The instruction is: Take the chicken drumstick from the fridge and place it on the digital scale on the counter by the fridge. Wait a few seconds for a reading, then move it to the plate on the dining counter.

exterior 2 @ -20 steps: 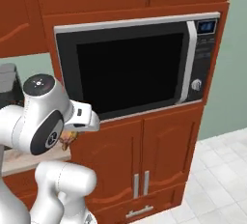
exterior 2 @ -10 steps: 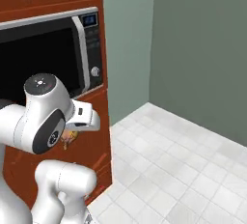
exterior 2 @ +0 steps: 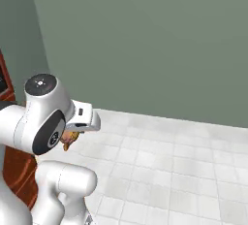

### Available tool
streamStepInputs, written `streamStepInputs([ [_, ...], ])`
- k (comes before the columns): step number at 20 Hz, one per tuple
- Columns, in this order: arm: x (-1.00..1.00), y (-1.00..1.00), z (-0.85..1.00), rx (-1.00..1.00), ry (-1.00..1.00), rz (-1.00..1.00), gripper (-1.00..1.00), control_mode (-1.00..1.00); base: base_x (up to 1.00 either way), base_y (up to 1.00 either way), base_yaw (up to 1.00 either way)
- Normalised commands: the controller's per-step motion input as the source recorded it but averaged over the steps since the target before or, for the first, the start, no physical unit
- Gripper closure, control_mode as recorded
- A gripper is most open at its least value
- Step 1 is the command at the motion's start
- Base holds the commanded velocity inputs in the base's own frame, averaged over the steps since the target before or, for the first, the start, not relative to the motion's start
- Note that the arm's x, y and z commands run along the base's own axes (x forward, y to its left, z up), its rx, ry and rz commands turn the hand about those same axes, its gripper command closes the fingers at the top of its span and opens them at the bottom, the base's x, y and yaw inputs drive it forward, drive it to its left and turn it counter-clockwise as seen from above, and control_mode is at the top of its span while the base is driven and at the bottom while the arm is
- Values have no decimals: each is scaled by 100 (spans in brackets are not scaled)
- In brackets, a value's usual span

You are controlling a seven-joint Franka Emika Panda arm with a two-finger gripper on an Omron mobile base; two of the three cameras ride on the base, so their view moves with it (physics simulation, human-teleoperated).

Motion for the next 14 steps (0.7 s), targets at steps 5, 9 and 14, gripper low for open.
streamStepInputs([
  [5,0,0,0,0,0,0,100,100,8,-43,-80],
  [9,0,0,0,0,0,0,100,100,13,-35,-78],
  [14,0,0,0,0,0,0,100,100,21,-25,-76],
])
